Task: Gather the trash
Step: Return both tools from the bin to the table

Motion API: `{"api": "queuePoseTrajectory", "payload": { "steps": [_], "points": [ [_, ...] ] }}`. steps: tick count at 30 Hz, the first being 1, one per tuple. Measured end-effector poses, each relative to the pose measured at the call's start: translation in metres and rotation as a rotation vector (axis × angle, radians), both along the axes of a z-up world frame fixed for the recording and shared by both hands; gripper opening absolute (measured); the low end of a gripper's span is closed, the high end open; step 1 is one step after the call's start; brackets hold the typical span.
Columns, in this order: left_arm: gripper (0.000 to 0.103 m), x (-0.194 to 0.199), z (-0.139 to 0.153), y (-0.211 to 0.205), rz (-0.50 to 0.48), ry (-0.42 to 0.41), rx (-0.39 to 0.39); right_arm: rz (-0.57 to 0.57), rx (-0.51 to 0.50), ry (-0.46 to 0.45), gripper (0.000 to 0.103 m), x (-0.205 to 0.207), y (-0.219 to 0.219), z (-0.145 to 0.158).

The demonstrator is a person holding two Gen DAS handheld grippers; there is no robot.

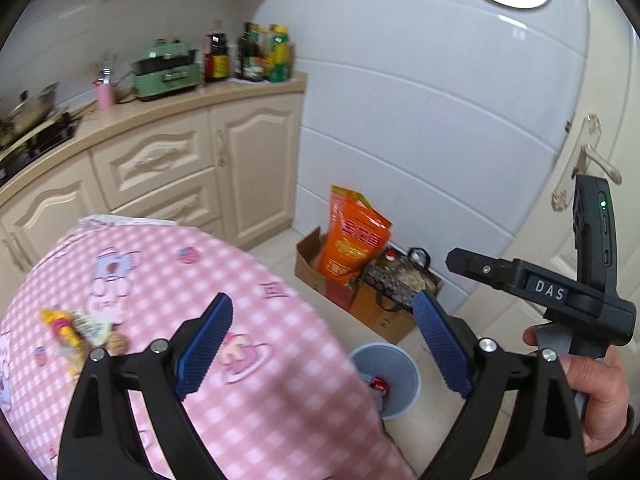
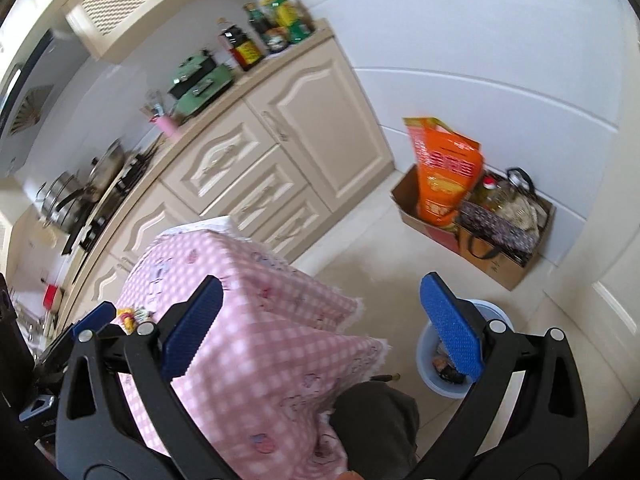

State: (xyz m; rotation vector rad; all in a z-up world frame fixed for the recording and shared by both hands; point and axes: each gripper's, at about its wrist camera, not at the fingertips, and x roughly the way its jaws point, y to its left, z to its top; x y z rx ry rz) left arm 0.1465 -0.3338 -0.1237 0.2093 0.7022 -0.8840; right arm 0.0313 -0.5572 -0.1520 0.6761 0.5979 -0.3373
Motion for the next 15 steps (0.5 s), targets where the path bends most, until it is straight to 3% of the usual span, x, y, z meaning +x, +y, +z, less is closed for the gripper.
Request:
{"api": "queuePoseTrajectory", "payload": {
  "steps": [15],
  "points": [
    [0.091,0.036,0.009,0.128,0.261,-0.053,-0.056,0.216,-0.130,-0.032,0.097,0.068,0.101,0.042]
  ]
}}
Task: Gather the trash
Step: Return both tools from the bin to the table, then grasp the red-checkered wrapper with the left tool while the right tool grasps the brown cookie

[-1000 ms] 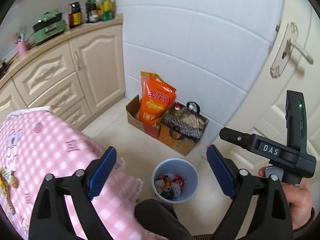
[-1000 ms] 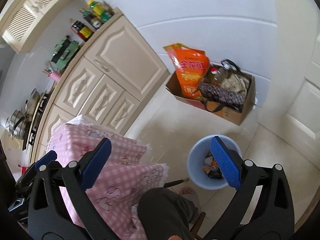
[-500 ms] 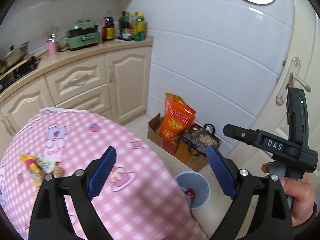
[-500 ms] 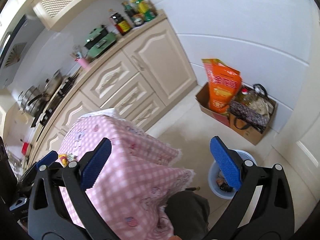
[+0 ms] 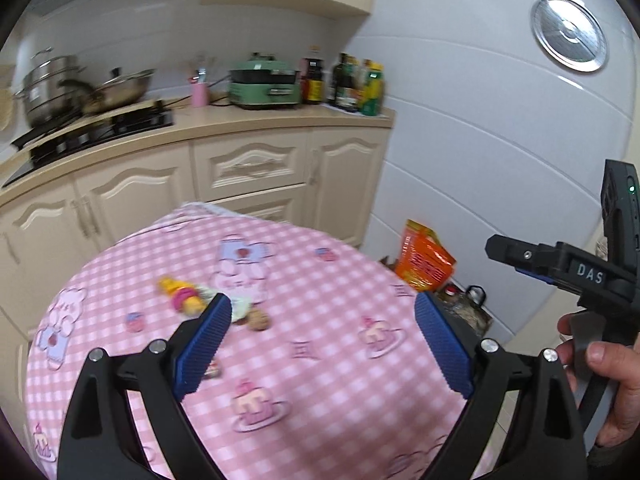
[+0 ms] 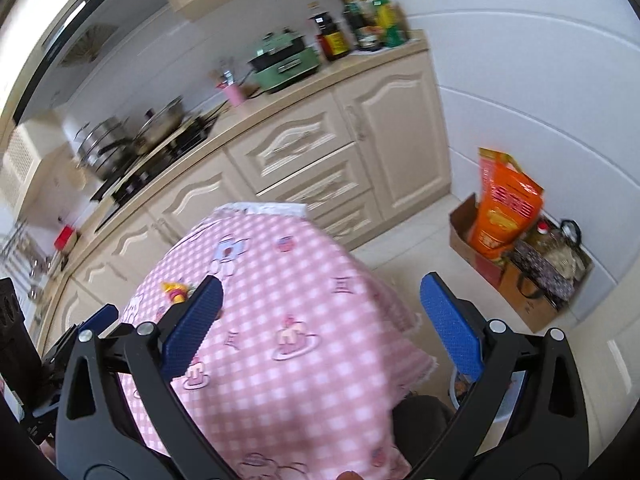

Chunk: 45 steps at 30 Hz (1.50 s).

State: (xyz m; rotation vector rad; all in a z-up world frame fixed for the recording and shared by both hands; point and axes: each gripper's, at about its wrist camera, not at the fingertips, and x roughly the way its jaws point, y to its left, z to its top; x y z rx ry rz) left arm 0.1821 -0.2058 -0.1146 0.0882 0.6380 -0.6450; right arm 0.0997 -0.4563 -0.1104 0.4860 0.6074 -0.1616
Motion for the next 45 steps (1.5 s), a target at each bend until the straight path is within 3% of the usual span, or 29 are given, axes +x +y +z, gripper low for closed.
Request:
{"api": "queuePoseTrajectory", "payload": {
  "steps": [15,25,27,29,30,31,32,33,39,42,44,45],
  "points": [
    [0.091,0.041,-0.056,0.076,0.182,0.074,0.061,0.158,-0.091,0.049,0.097,0.057,0.078,-0.002],
    [0.090,0.086,-0.108,0.062,0.193,0.157,0.146,0.219,-0.117,0.176,0.097,0.093,0.096,-0.048],
    [0.090,0.096,-0.116,0.058,0.188,0.206,0.156,0.226,-0.118,0.192,0.097,0.098,0.096,-0.054],
    [0.081,0.101,-0.116,0.057,0.184,0.214,0.140,0.230,-0.119,0.206,0.097,0.103,0.096,-0.060],
    [0.067,0.103,-0.118,0.057,0.179,0.222,0.141,0.232,-0.119,0.210,0.097,0.105,0.096,-0.062],
    [0.061,0.102,-0.117,0.057,0.188,0.212,0.150,0.236,-0.120,0.217,0.097,0.108,0.097,-0.065],
    [0.037,0.101,-0.117,0.057,0.173,0.211,0.138,0.244,-0.122,0.223,0.097,0.112,0.099,-0.069],
    [0.024,0.099,-0.117,0.057,0.161,0.214,0.135,0.251,-0.124,0.227,0.097,0.115,0.100,-0.071],
    [0.020,0.086,-0.116,0.072,0.154,0.227,0.113,0.356,-0.198,0.250,0.095,0.138,0.132,-0.089],
    [0.020,0.076,-0.115,0.082,0.155,0.230,0.114,0.388,-0.241,0.268,0.077,0.149,0.148,-0.098],
    [0.022,0.072,-0.115,0.086,0.157,0.229,0.120,0.393,-0.292,0.266,0.071,0.153,0.156,-0.101],
    [0.024,0.069,-0.115,0.087,0.155,0.229,0.125,0.399,-0.317,0.263,0.063,0.155,0.160,-0.102]
  ]
}}
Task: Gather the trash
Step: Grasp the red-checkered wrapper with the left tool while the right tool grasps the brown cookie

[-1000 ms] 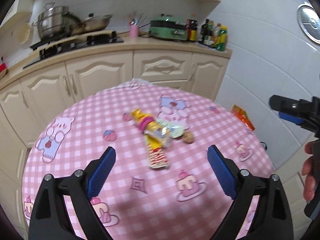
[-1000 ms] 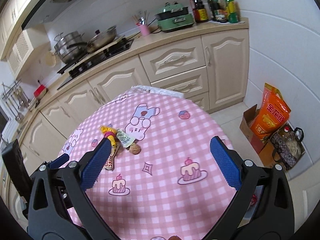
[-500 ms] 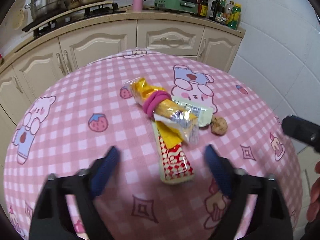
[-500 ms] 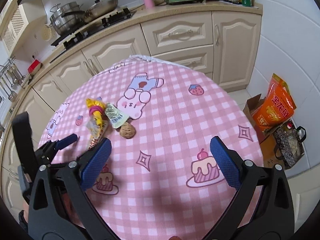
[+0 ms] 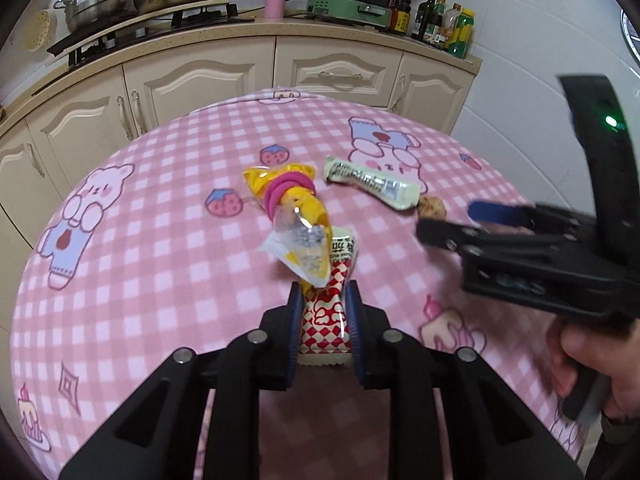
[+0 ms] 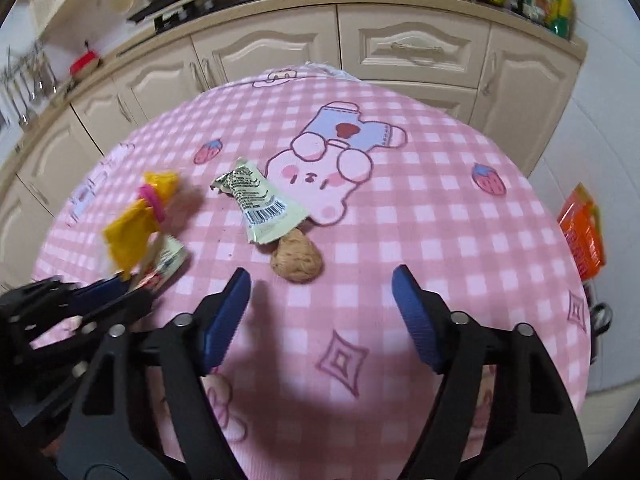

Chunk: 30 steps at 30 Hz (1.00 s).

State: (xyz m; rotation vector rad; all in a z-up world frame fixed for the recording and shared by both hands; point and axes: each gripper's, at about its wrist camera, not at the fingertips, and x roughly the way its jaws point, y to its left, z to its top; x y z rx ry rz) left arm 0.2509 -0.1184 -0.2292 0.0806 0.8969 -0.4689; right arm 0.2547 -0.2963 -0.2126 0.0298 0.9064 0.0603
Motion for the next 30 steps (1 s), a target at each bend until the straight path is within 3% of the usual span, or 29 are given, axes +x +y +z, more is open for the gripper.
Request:
{"api": "queuePoseTrajectory", "payload": {
  "steps": [2,4,5,9,11,15,23,30],
  "points": [
    [0.030,-0.003,0.000,0.002,-0.007,0.001,-0.001,0.017,-0.019,-0.012,0.049,0.001,0.005,0.000],
    [0.046,-0.005,0.000,0.002,-0.006,-0.003,-0.001,0.027,0.006,-0.012,0.028,-0.002,0.004,0.002],
    [0.047,-0.006,0.000,0.002,-0.004,-0.003,-0.003,0.029,0.020,-0.010,0.025,-0.004,0.003,0.003],
    [0.047,-0.012,0.000,0.002,-0.014,0.000,-0.005,0.031,0.043,-0.009,0.025,-0.016,-0.001,0.003],
    [0.031,-0.017,-0.001,0.001,-0.020,-0.005,0.003,0.027,0.057,-0.010,0.025,-0.022,-0.004,0.004],
    [0.024,-0.023,-0.001,0.008,-0.027,0.008,-0.020,0.019,0.080,-0.014,0.025,-0.032,-0.007,0.005],
    [0.022,-0.041,0.004,0.016,-0.045,0.051,-0.076,-0.003,0.120,-0.045,0.025,-0.055,-0.021,0.017],
    [0.022,-0.053,0.020,-0.006,-0.087,0.017,-0.097,-0.036,0.137,-0.097,0.025,-0.080,-0.038,0.035]
  ]
}}
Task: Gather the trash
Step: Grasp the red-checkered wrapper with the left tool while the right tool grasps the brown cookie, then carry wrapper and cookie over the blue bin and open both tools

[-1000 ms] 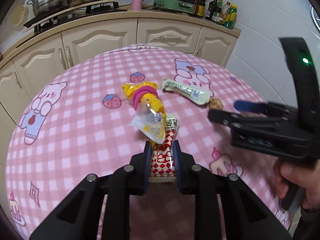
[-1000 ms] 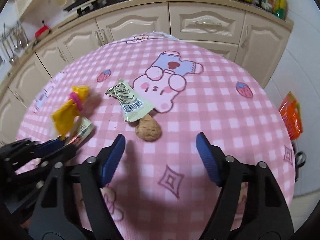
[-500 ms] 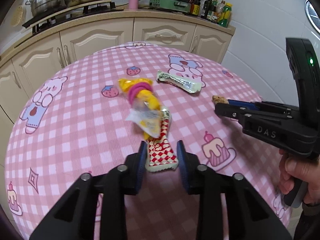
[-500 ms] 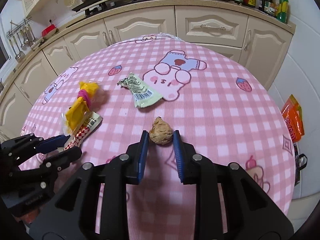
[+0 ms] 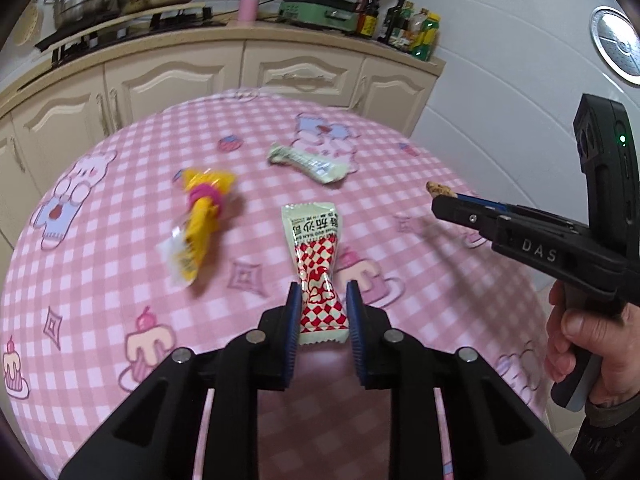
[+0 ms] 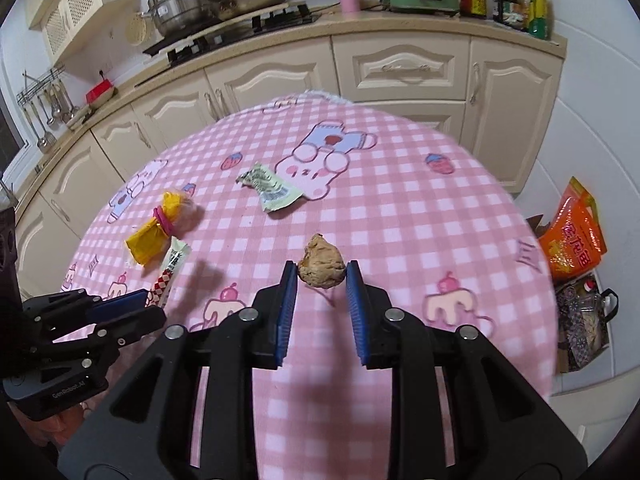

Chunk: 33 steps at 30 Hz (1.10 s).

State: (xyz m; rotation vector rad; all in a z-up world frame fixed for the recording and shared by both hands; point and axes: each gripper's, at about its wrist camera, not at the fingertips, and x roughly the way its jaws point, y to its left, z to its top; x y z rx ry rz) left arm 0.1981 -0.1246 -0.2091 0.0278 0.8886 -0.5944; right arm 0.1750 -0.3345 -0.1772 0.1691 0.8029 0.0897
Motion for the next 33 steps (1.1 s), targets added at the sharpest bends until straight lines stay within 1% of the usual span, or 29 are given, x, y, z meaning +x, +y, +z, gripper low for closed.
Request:
{"api": "queuePoseTrajectory", "payload": {
  "steps": [11,13,17,20,23,26,30,33],
  "points": [
    [0.022,-0.012,0.038,-0.062,-0.105,-0.094,-0.033,-0.103,0.020,-0.096,0.025,-0.047,-0.052,0.036],
    [0.022,-0.015,0.047,-0.076,-0.130,-0.116,-0.038,-0.131,0.039,-0.117,0.025,-0.059,-0.067,0.043],
    [0.022,-0.026,0.062,-0.110,-0.194,-0.162,-0.036,-0.209,0.052,-0.140,0.025,-0.084,-0.099,0.049],
    [0.022,-0.036,0.069,-0.138,-0.249,-0.179,-0.038,-0.284,0.058,-0.146,0.025,-0.105,-0.130,0.050],
    [0.022,-0.048,0.070,-0.171,-0.313,-0.185,-0.033,-0.376,0.077,-0.139,0.025,-0.132,-0.168,0.044],
    [0.022,-0.062,0.065,-0.210,-0.395,-0.171,-0.020,-0.460,0.102,-0.122,0.025,-0.157,-0.200,0.032],
    [0.022,-0.083,0.048,-0.266,-0.512,-0.121,0.004,-0.594,0.148,-0.067,0.025,-0.194,-0.248,0.003],
    [0.022,-0.096,0.033,-0.300,-0.578,-0.080,0.025,-0.660,0.203,-0.028,0.025,-0.214,-0.275,-0.021]
  ]
}}
